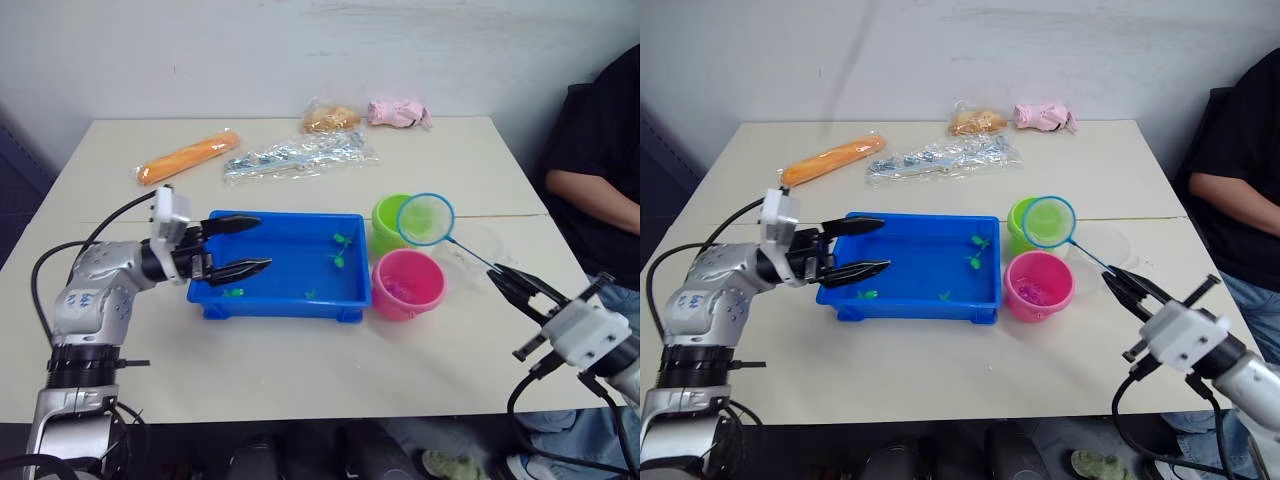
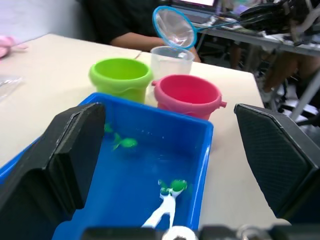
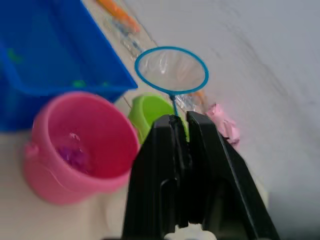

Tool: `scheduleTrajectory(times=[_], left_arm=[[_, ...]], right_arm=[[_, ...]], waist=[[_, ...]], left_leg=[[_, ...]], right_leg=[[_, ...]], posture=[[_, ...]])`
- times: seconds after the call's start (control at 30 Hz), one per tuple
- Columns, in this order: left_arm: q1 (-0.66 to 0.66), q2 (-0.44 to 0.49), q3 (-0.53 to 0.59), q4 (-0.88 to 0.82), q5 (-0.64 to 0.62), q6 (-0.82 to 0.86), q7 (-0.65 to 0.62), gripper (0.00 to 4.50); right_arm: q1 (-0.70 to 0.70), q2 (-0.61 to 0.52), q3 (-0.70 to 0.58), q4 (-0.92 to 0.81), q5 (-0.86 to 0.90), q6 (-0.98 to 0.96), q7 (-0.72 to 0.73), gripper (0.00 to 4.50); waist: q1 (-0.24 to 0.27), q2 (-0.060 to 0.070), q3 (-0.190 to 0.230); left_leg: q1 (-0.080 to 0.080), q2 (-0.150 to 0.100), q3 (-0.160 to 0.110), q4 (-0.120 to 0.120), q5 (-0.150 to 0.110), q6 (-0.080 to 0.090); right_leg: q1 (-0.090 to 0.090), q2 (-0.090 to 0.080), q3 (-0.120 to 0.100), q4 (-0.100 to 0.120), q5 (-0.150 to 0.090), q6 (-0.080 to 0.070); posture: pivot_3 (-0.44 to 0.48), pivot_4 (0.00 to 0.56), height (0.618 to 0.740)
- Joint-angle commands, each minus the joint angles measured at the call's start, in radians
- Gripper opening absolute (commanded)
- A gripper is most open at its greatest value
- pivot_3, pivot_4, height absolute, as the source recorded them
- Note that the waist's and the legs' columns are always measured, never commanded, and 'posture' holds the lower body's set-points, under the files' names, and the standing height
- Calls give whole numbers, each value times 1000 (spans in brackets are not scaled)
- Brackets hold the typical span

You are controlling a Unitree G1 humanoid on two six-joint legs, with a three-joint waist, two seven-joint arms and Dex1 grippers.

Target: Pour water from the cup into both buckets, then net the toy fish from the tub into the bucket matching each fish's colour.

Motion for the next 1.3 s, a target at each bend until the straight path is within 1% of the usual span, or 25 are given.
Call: scheduleTrajectory(times=[0.03,0.13,0.27,0.37,0.43,0.53,0.6,0.8,1.0,1.1,1.3], left_arm=[[61,29,80,-37,-17,-27,22,4442],[130,38,120,-74,-19,-36,45,4442],[194,43,164,-123,-19,-49,80,4442],[218,46,174,-151,-21,-46,91,4442],[225,48,179,-166,-15,-50,101,4442],[223,54,177,-177,-9,-51,109,4442],[210,62,164,-172,-2,-54,104,4442],[153,74,115,-139,16,-63,86,4442],[157,76,112,-137,14,-77,82,4442],[163,74,110,-145,13,-79,87,4442],[164,67,101,-148,13,-80,93,4442]], right_arm=[[-75,-43,18,-101,233,249,34,0],[-151,-69,53,-146,372,429,43,0],[-297,-97,103,-167,532,681,-12,0],[-349,-118,109,-171,588,809,-34,0],[-419,-133,161,-155,619,917,-41,0],[-540,-141,271,-124,616,1087,-62,0],[-610,-102,327,-94,609,1157,-79,0],[-778,12,426,-21,589,1335,-118,0],[-856,79,436,4,572,1467,-155,0],[-887,93,435,12,556,1518,-159,0],[-900,113,425,7,494,1542,-183,0]], waist=[[3,0,0],[6,-1,0],[7,-1,0],[10,-1,0],[8,-1,0],[2,-1,0],[-1,-1,0],[0,-1,0],[0,-1,0],[-4,-1,0],[-15,-1,0]], left_leg=[[0,0,0,0,0,0],[-1,0,-1,-1,0,0],[-3,0,-1,-1,-1,2],[-4,0,-2,-1,-2,3],[-5,0,-3,-2,-2,3],[-5,0,-3,-2,-2,3],[-5,0,-3,-2,-2,3],[-9,0,-3,-2,-2,3],[-23,0,-3,-1,-2,2],[-23,0,-3,-2,-2,2],[-23,0,-3,-1,-2,3]], right_leg=[[0,0,0,0,0,0],[0,0,-1,-2,0,0],[-1,-2,-1,-3,0,0],[-1,-2,-3,-5,0,0],[-1,-2,-3,-7,0,0],[-1,-2,-3,-8,0,1],[-2,-2,-3,-8,0,1],[-5,-2,-4,-9,0,1],[-19,-2,-4,-7,1,1],[-20,-2,-4,-7,0,1],[-19,-3,-4,-6,1,1]], posture=[[0,150,740],[0,150,740],[0,150,740],[0,150,740],[0,150,740],[0,150,740],[0,150,740],[0,150,740],[0,150,740],[0,150,740],[0,150,740]])
